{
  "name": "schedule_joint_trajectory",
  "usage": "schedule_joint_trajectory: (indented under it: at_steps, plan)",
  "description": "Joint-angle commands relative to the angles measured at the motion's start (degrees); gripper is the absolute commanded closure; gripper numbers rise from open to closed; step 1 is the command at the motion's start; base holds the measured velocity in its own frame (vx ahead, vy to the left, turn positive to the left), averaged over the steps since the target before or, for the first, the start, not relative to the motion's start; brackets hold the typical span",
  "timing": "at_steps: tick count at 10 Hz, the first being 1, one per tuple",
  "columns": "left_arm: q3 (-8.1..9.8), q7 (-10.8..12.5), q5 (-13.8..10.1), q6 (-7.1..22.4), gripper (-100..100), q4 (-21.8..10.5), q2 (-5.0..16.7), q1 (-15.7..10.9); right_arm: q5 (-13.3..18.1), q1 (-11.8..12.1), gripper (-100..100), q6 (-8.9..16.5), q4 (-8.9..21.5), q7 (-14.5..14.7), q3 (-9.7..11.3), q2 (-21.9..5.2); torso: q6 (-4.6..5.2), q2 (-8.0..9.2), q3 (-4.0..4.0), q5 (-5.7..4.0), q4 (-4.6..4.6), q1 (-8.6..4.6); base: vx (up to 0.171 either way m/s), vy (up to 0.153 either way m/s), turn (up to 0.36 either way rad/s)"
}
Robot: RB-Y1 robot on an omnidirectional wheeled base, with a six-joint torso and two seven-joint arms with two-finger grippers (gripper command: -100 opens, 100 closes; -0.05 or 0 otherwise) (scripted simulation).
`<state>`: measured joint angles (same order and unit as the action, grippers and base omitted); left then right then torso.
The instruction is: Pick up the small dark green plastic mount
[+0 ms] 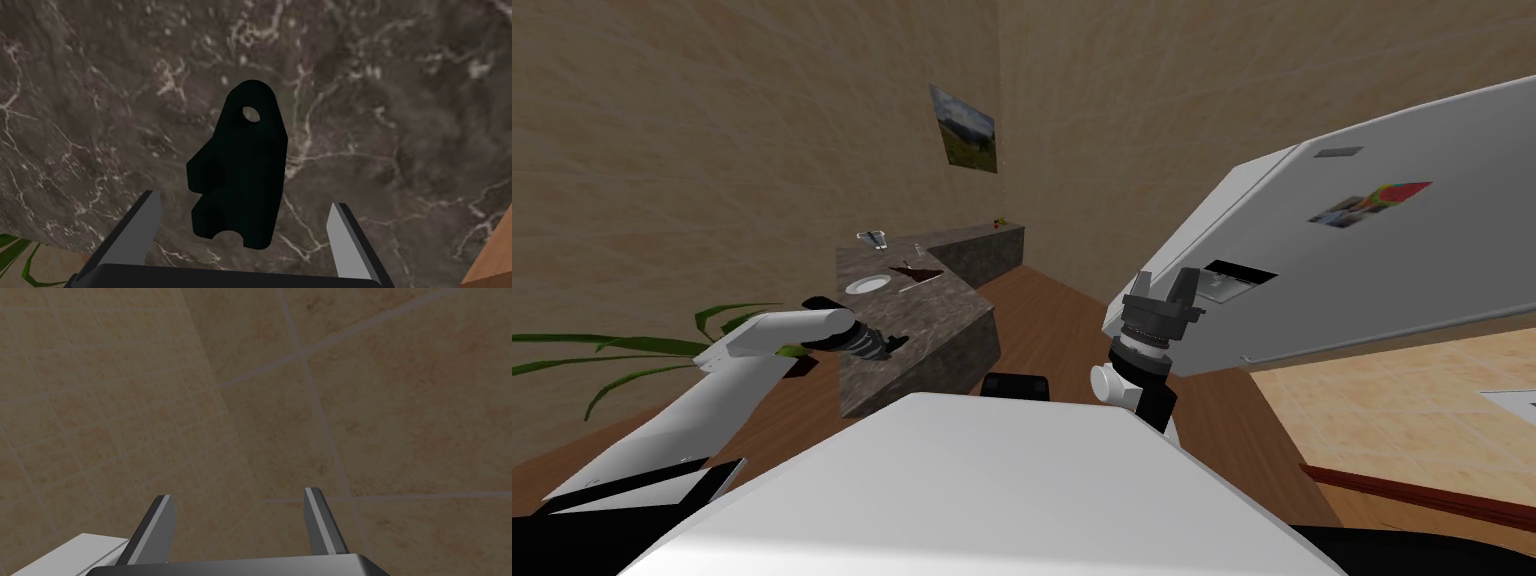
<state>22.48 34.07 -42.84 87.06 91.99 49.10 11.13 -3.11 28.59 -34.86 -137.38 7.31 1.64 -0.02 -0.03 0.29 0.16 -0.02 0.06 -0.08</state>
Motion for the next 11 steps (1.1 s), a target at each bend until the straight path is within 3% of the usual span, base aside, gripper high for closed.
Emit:
schedule_joint_trajectory:
  at_steps: [1,2,3,4,8,9,10,11]
  plan:
    - [0.50,-0.9,0.2,-1.1,-100,-2.7,0.1,-0.4,0.0,0.0,0,0.0,0.0,0.0,0.0,0.0,0.00,0.00,0.00,0.00,0.00,0.00,-0.054,-0.020,-0.162]
    - [0.78,-1.4,0.3,-1.7,-100,-4.4,0.1,-0.7,0.0,0.0,0,0.0,0.0,0.0,0.0,0.0,0.00,-0.01,-0.01,0.00,0.00,0.01,-0.053,-0.029,-0.136]
    - [0.63,-1.0,0.2,-1.2,-100,-3.0,0.0,-0.4,0.0,0.0,0,0.0,0.0,0.0,0.0,0.0,-0.01,-0.01,-0.01,0.00,0.00,-0.01,-0.024,-0.013,-0.021]
    - [0.66,-1.1,0.3,-1.4,100,-3.2,0.0,-0.4,0.0,0.0,0,0.0,0.0,0.0,0.0,0.0,-0.04,-0.09,-0.05,0.00,-0.01,0.03,0.000,0.000,0.000]
    - [0.71,-1.1,0.2,-1.4,100,-3.2,0.1,-0.4,0.0,0.0,0,0.0,0.0,0.0,0.0,0.0,-0.04,-0.22,-0.14,0.12,-0.08,0.16,0.000,0.000,0.000]
    - [0.72,-1.1,0.3,-1.4,0,-3.2,0.1,-0.4,0.0,0.0,0,0.0,0.0,0.0,0.0,0.0,-0.04,-0.23,-0.15,0.13,-0.09,0.17,0.000,0.000,0.000]
    - [0.22,-0.4,0.0,-0.4,100,-1.1,0.1,-0.2,0.0,0.0,0,0.0,0.0,0.0,0.0,0.0,-0.04,-0.23,-0.15,0.13,-0.09,0.17,0.038,0.020,0.210]
    - [-0.06,0.1,-0.1,0.2,100,0.6,0.0,0.1,0.0,0.0,0,0.0,0.0,0.0,0.0,0.0,-0.16,-0.30,-0.18,0.13,-0.10,0.23,0.063,0.020,0.235]
